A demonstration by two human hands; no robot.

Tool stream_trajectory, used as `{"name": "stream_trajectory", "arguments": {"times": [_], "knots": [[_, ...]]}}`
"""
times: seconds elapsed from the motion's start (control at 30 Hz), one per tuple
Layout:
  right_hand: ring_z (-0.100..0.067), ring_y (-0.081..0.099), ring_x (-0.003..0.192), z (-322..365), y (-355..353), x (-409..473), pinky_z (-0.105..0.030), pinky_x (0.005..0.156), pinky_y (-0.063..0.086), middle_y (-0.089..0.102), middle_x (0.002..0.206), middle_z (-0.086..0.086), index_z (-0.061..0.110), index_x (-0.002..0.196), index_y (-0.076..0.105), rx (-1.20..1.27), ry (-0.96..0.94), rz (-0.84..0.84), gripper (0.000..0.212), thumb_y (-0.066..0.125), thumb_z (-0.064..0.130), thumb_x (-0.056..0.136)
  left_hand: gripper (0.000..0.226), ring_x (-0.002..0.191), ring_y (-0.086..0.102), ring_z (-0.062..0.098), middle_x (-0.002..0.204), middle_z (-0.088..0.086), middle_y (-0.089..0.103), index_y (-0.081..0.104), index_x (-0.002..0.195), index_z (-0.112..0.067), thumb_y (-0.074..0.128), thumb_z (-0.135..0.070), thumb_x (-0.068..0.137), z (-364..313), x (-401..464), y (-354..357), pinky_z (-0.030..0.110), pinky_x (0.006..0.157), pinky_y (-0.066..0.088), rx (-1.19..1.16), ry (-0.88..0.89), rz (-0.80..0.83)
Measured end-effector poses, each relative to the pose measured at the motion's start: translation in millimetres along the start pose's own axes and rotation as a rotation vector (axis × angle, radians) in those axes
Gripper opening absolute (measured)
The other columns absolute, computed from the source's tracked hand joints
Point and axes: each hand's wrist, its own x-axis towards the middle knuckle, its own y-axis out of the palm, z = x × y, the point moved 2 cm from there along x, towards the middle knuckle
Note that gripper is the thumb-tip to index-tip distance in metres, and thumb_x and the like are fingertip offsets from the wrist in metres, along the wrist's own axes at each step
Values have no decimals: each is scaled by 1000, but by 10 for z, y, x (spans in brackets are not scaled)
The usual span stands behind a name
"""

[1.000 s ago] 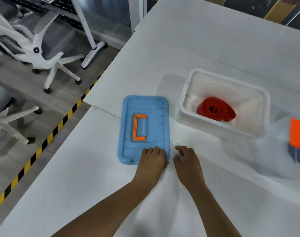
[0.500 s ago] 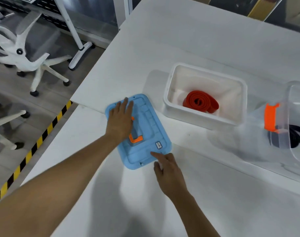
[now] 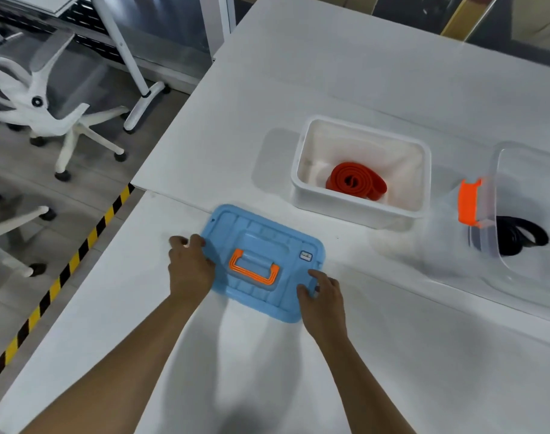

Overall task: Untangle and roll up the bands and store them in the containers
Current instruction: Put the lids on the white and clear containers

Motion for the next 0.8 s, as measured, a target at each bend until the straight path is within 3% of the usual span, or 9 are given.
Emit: {"name": "stream_trajectory", "arguments": {"times": [0.07,0.17,0.33,0.6,0.67,0.73,0.8], "knots": [[-21,51,131,-2,-11,-3,-33,104,49,46,144,-3,23,149,49,55,5,35,51,65,23,100,54,118,47,48,140,24,42,50,137,-11,62,1,86,41,-112,-35,54,91,49,-29,-84,-2],[-19,43,135,-4,-45,-37,-33,109,47,43,144,3,23,150,47,61,-60,32,55,66,14,99,62,119,45,44,127,18,60,41,145,-17,62,-5,87,54,-212,-118,52,89,45,-31,-126,8],[-17,53,125,146,-216,-157,-40,103,56,47,135,12,30,145,53,204,-229,-90,62,71,3,91,56,118,47,46,127,22,59,51,140,-14,70,-10,88,-92,-387,-403,55,91,44,-145,-155,-215],[-1,58,113,468,-847,-326,-14,91,46,56,132,18,38,141,54,346,-297,-291,61,73,9,91,47,115,45,35,130,10,59,53,135,-13,66,-12,90,-626,-491,-811,49,97,46,-395,-64,-373],[-7,60,113,513,-1073,-254,-20,94,49,59,132,14,30,140,58,318,-346,-400,55,72,7,91,45,117,49,31,131,9,58,53,135,-13,65,-9,92,-856,-461,-824,45,97,47,-477,5,-350],[-19,62,117,534,-1313,-99,-34,99,52,62,132,8,20,137,62,274,-390,-501,47,68,4,93,45,115,52,23,133,8,56,51,138,-14,61,-5,95,-1126,-407,-797,40,96,49,-561,74,-291],[-24,61,121,542,-1532,134,-36,104,49,64,132,1,15,134,64,235,-377,-544,42,64,1,95,46,114,51,17,138,7,52,49,141,-13,56,-3,97,-1402,-335,-744,31,96,44,-564,139,-232]]}}
